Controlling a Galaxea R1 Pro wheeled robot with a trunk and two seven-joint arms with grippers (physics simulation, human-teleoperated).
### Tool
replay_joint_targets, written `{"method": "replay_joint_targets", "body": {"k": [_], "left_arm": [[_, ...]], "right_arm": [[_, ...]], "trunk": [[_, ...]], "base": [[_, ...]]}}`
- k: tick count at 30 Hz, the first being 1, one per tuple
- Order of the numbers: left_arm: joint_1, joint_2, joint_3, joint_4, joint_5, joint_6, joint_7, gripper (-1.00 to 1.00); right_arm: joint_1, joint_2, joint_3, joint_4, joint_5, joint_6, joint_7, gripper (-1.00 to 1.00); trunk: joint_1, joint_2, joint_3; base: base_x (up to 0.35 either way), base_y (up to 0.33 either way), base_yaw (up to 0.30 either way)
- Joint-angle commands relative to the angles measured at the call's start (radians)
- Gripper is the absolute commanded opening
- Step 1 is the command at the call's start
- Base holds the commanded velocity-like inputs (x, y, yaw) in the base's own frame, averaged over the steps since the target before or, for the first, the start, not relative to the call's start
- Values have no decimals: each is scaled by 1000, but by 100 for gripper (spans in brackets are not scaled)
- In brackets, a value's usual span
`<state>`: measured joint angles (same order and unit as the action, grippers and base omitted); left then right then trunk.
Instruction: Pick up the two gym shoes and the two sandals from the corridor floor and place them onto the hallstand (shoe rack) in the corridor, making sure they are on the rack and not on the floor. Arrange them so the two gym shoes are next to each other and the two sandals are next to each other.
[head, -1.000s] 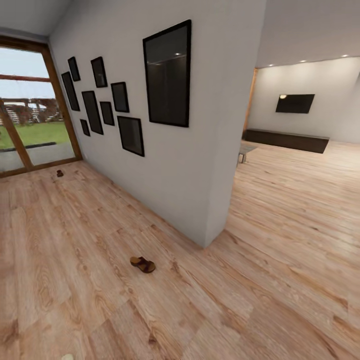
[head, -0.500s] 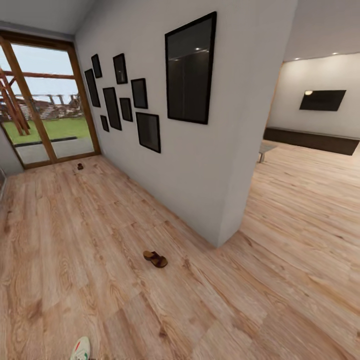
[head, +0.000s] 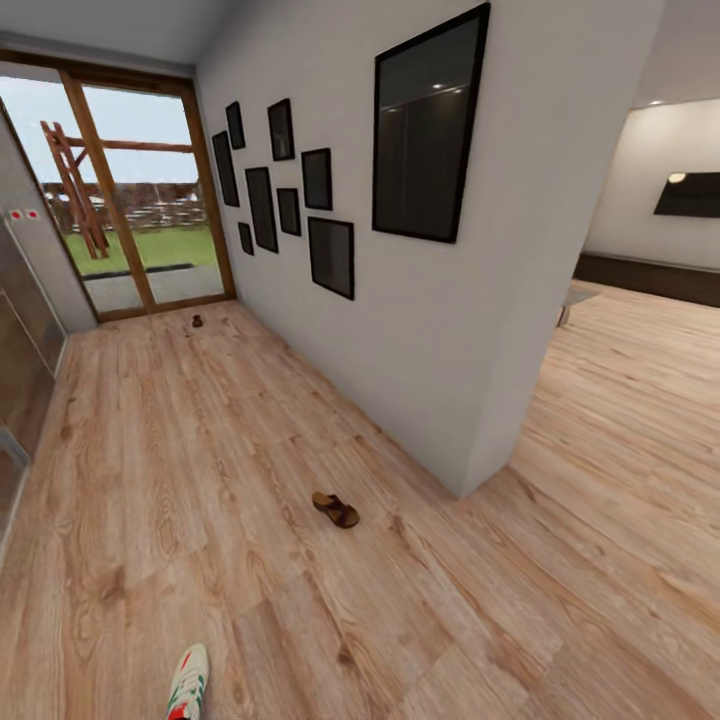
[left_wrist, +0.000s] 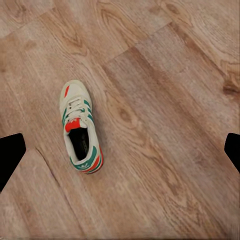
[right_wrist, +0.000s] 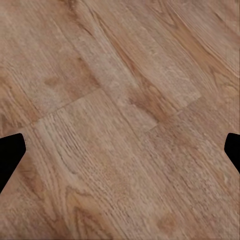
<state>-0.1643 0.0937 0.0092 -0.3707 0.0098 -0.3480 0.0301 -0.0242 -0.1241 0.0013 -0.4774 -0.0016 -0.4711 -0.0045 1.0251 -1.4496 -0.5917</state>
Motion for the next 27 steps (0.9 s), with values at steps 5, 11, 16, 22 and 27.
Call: {"method": "replay_joint_targets", "body": {"k": [5, 11, 16, 22, 27], "left_arm": [[0, 0, 0, 0, 1, -3, 2, 100], [0, 1, 1, -2, 1, -3, 2, 100], [0, 1, 1, -2, 1, -3, 2, 100], [0, 1, 1, -2, 1, -3, 2, 100], [0, 1, 2, -2, 1, -3, 2, 100]], "right_arm": [[0, 0, 0, 0, 0, -3, 0, 100], [0, 0, 0, 0, 0, -3, 0, 100], [0, 0, 0, 0, 0, -3, 0, 100], [0, 0, 0, 0, 0, -3, 0, 100], [0, 0, 0, 0, 0, -3, 0, 100]], "trunk": [[0, 0, -7], [0, 0, -14], [0, 0, -20], [0, 0, -27], [0, 0, -33]], "base": [[0, 0, 214], [0, 0, 214], [0, 0, 214], [0, 0, 214], [0, 0, 214]]}}
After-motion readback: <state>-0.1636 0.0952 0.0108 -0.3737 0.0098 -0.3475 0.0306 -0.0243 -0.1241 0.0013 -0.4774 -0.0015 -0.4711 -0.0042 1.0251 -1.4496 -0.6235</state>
